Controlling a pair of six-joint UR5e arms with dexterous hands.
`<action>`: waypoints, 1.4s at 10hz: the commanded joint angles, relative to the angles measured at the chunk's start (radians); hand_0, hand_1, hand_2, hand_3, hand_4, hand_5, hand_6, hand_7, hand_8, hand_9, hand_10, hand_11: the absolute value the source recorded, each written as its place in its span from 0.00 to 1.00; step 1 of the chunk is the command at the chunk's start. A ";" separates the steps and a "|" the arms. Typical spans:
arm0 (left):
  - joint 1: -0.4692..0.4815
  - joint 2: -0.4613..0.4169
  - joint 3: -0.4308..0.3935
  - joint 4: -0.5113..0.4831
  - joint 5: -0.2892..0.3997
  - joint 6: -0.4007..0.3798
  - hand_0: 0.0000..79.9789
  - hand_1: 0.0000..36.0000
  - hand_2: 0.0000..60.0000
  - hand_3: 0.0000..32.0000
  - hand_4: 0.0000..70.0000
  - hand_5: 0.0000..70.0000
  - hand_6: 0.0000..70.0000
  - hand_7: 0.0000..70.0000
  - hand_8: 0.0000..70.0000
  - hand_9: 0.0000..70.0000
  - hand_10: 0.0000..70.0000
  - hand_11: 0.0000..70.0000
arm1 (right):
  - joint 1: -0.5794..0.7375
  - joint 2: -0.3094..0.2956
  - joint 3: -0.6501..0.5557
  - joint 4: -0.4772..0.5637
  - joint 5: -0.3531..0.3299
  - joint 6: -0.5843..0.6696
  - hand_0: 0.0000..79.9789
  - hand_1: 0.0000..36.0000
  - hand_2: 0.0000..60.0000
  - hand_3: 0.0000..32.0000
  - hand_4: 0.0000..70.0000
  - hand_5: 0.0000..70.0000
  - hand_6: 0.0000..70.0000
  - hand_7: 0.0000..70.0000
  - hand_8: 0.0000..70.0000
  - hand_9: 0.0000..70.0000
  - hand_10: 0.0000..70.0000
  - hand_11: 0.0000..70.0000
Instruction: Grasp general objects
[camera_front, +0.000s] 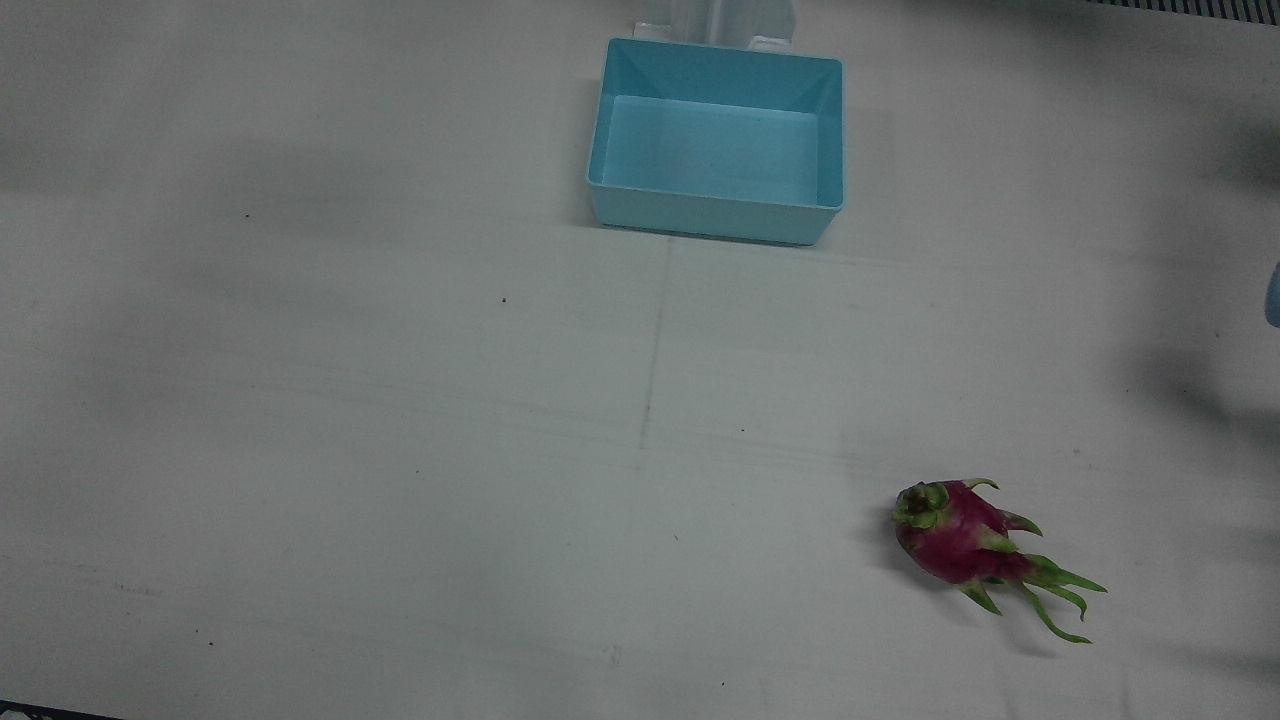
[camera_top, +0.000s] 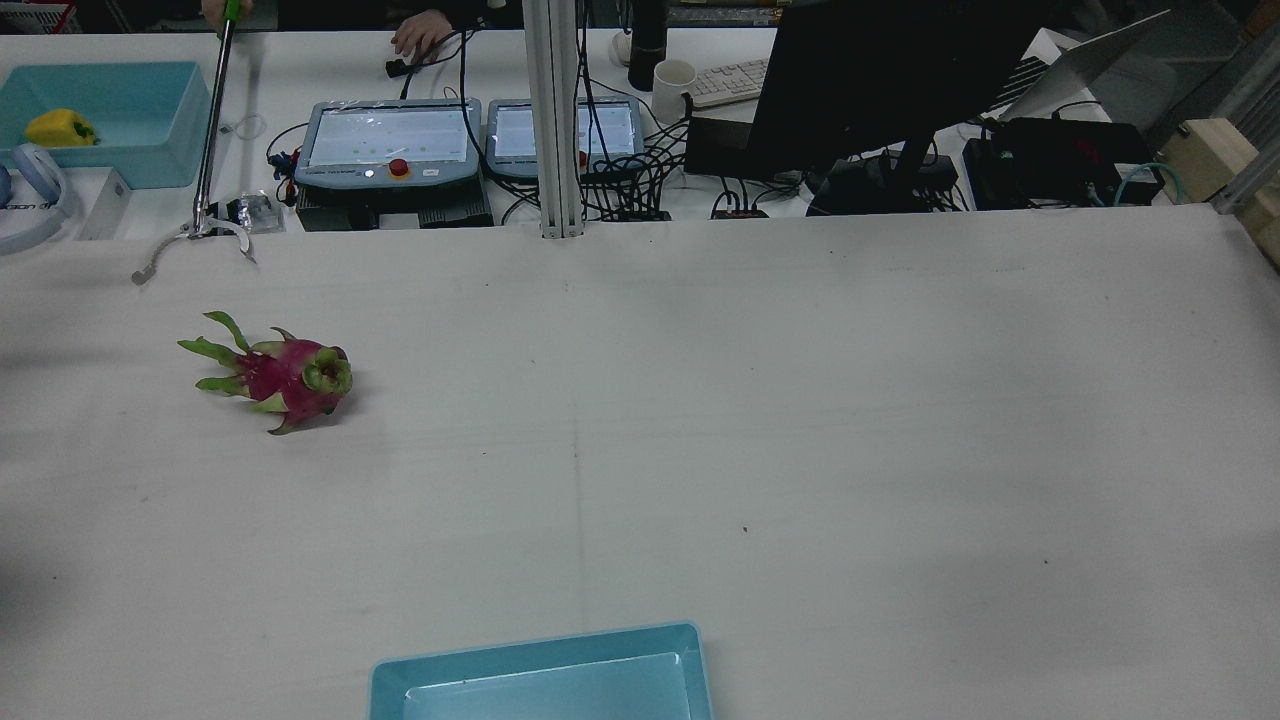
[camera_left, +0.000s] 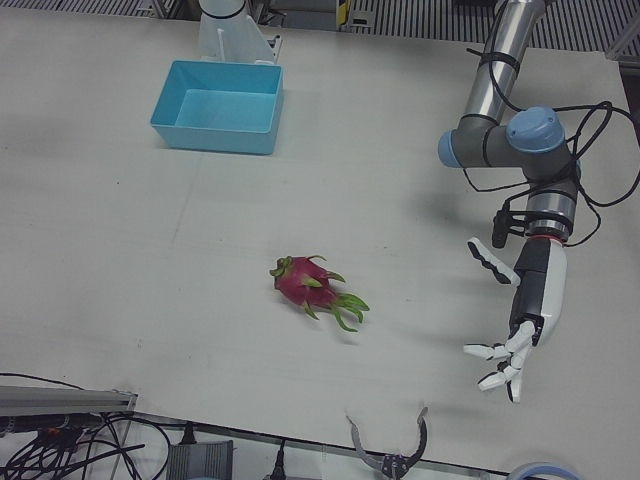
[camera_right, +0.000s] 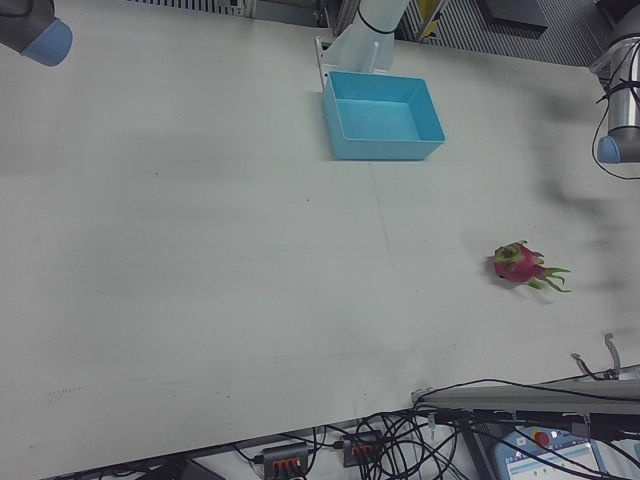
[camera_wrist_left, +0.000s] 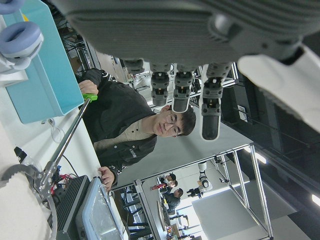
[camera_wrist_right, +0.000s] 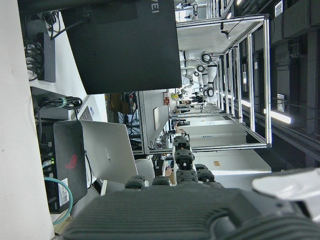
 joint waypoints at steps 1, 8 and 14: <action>-0.052 0.034 -0.115 -0.036 0.073 0.030 0.51 0.03 0.00 0.00 0.22 0.35 0.15 0.26 0.26 0.13 0.04 0.05 | 0.000 0.000 0.003 0.000 -0.001 -0.001 0.00 0.00 0.00 0.00 0.00 0.00 0.00 0.00 0.00 0.00 0.00 0.00; -0.161 0.101 -0.387 0.140 0.319 0.596 0.56 0.12 0.00 0.00 0.18 0.29 0.12 0.22 0.24 0.09 0.03 0.05 | 0.000 0.000 0.003 0.000 0.000 -0.001 0.00 0.00 0.00 0.00 0.00 0.00 0.00 0.00 0.00 0.00 0.00 0.00; 0.175 0.094 -0.470 0.347 0.068 1.053 0.64 0.36 0.02 0.61 0.07 0.28 0.04 0.16 0.20 0.04 0.00 0.00 | 0.000 0.000 0.003 0.000 0.000 -0.001 0.00 0.00 0.00 0.00 0.00 0.00 0.00 0.00 0.00 0.00 0.00 0.00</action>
